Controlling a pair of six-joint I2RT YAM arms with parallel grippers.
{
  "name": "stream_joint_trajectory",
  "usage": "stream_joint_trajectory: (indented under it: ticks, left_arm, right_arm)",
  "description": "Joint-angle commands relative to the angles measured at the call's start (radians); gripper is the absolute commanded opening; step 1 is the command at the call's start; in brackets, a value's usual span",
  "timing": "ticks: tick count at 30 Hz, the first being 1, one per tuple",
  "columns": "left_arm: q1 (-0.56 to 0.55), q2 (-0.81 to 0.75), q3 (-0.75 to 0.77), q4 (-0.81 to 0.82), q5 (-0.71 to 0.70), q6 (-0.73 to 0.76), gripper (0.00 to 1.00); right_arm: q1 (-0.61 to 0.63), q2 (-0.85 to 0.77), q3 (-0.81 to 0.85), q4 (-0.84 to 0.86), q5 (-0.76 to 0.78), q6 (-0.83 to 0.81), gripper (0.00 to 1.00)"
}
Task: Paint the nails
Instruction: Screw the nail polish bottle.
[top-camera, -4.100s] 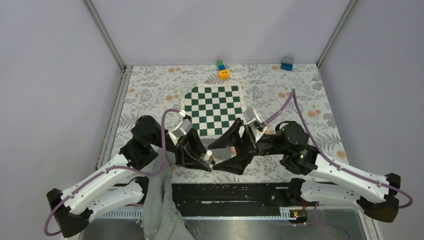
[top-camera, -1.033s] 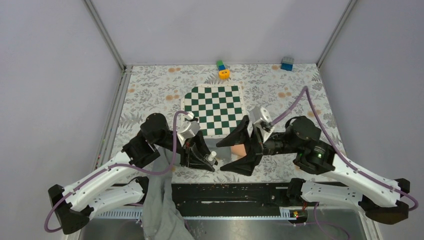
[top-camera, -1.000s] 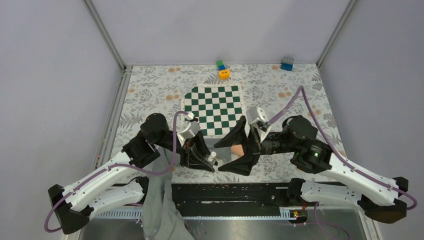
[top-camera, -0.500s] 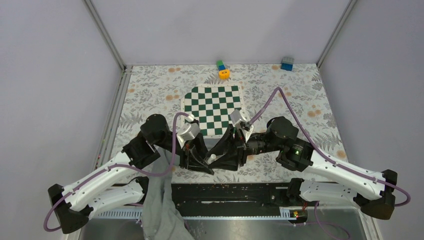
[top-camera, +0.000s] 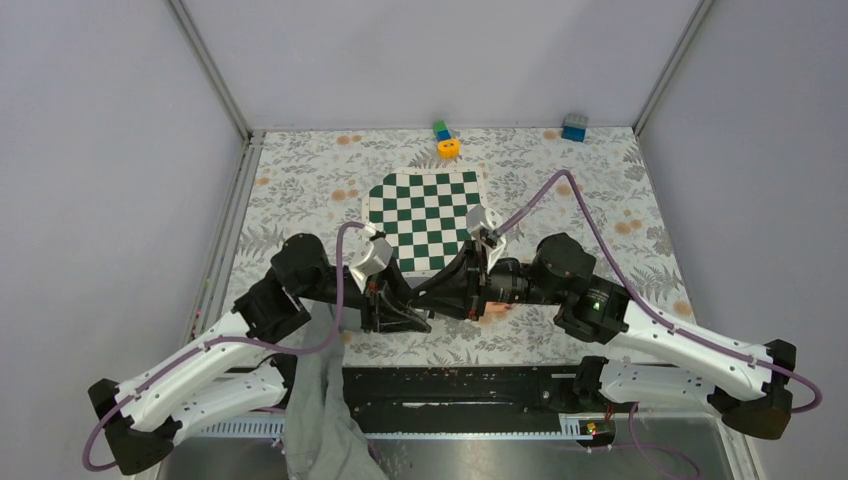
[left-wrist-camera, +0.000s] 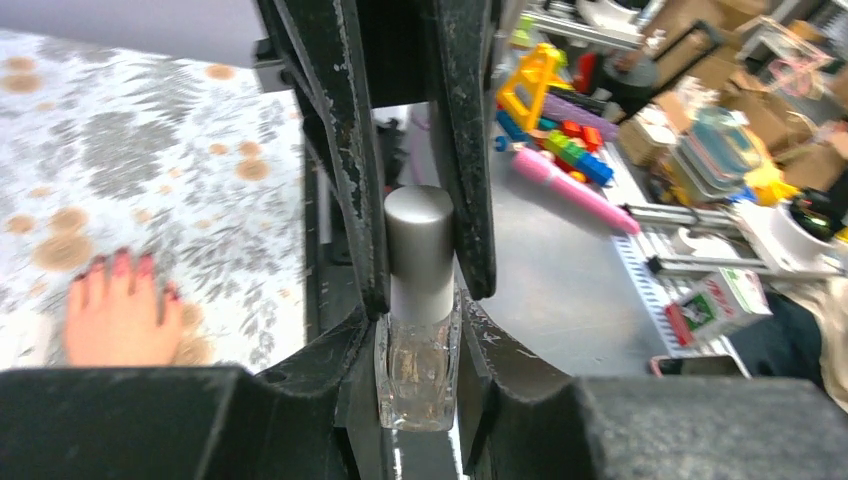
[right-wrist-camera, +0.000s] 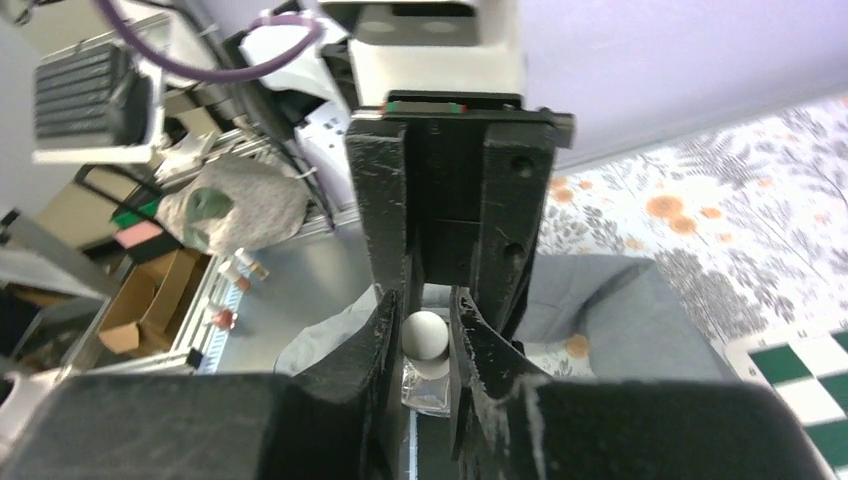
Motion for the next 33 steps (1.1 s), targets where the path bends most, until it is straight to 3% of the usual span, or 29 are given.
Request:
stream_joint_trajectory:
  ticks: [1,7,11,12,14,15,17,21,24,33]
  left_arm:
    - [0.009,-0.037,0.033,-0.059,-0.293,0.137,0.0]
    - [0.006,-0.04,0.05,-0.162,-0.589,0.18,0.0]
    - [0.0,-0.034,0.061,-0.188,-0.592,0.198,0.0]
    - [-0.002,-0.033,0.062,-0.188,-0.571,0.201,0.0]
    - [-0.005,-0.033,0.063,-0.185,-0.53,0.209,0.0]
    - [-0.007,-0.033,0.062,-0.184,-0.514,0.214,0.0]
    - [-0.01,-0.028,0.065,-0.186,-0.496,0.223,0.0]
    - [-0.025,-0.017,0.075,-0.211,-0.507,0.243,0.0]
    - [-0.035,-0.01,0.082,-0.232,-0.557,0.251,0.0]
    - [-0.054,0.008,0.092,-0.257,-0.619,0.259,0.0]
  right_arm:
    - [0.026,0.04,0.055,-0.179,0.23,0.119,0.0]
    - [0.047,0.134,0.093,-0.303,0.391,0.26,0.0]
    - [0.047,0.151,0.113,-0.314,0.422,0.278,0.0]
    - [0.046,0.145,0.126,-0.326,0.431,0.265,0.07]
    - [0.044,0.128,0.163,-0.371,0.465,0.218,0.44]
    - [0.043,0.119,0.187,-0.405,0.494,0.193,0.58]
    - [0.034,0.098,0.245,-0.489,0.563,0.153,0.72]
    - [-0.018,0.1,0.357,-0.714,0.632,0.129,0.76]
    - [-0.049,0.114,0.403,-0.803,0.599,0.129,0.74]
    - [-0.062,0.184,0.429,-0.783,0.411,0.196,0.65]
